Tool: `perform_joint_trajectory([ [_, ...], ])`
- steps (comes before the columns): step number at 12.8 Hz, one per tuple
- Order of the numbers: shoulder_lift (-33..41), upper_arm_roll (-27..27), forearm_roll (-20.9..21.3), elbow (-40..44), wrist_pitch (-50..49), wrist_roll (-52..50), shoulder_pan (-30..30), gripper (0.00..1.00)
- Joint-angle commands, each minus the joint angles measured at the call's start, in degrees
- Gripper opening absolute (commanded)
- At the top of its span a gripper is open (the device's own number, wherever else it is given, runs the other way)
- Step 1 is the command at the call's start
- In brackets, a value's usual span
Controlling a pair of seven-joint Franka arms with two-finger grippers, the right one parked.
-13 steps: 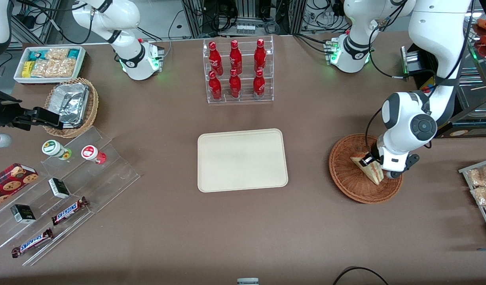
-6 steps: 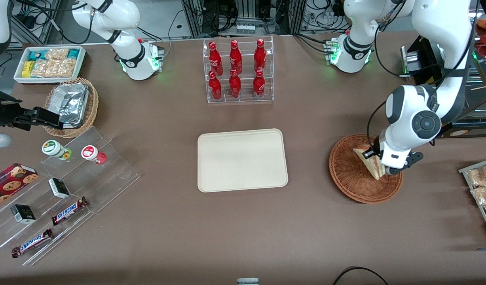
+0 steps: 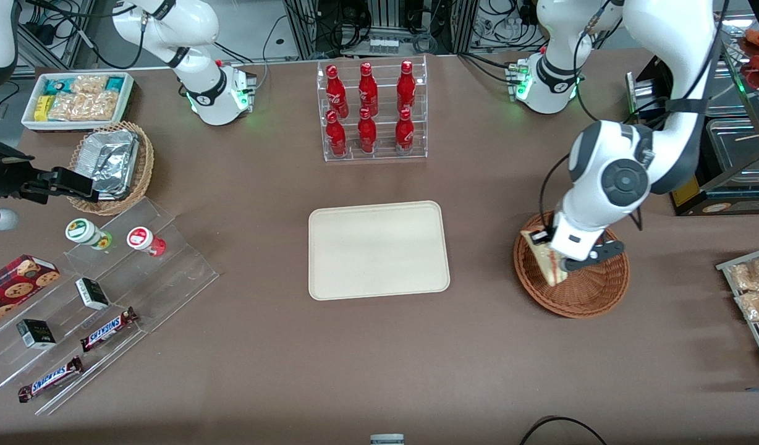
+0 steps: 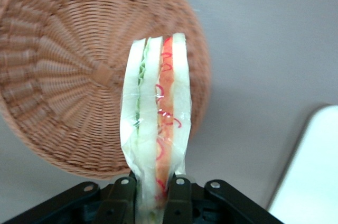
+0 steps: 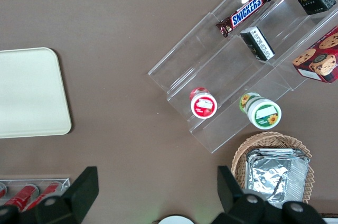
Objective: Place sandwich from basket to tray
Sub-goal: 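Carry the held sandwich with the left gripper over the cream tray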
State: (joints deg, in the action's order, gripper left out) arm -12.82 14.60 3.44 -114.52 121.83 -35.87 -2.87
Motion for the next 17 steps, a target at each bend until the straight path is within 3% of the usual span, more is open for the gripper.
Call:
perform_joint_trajectory([
  [1, -3.8, 5.2, 0.6, 4.7, -1.3, -0.6, 0.0, 0.00],
  [3, -7.5, 7.6, 0.6, 8.4, -1.3, -1.0, -2.0, 0.00],
  [10, -21.9, 7.4, 3.2, 24.8, -1.9, -14.9, -16.8, 0.00],
  [12, -26.5, 7.1, 6.8, 31.2, -5.6, -19.3, -20.9, 0.00],
  [17, -34.0, 7.0, 8.8, 41.3, -10.9, -21.4, -25.8, 0.00],
])
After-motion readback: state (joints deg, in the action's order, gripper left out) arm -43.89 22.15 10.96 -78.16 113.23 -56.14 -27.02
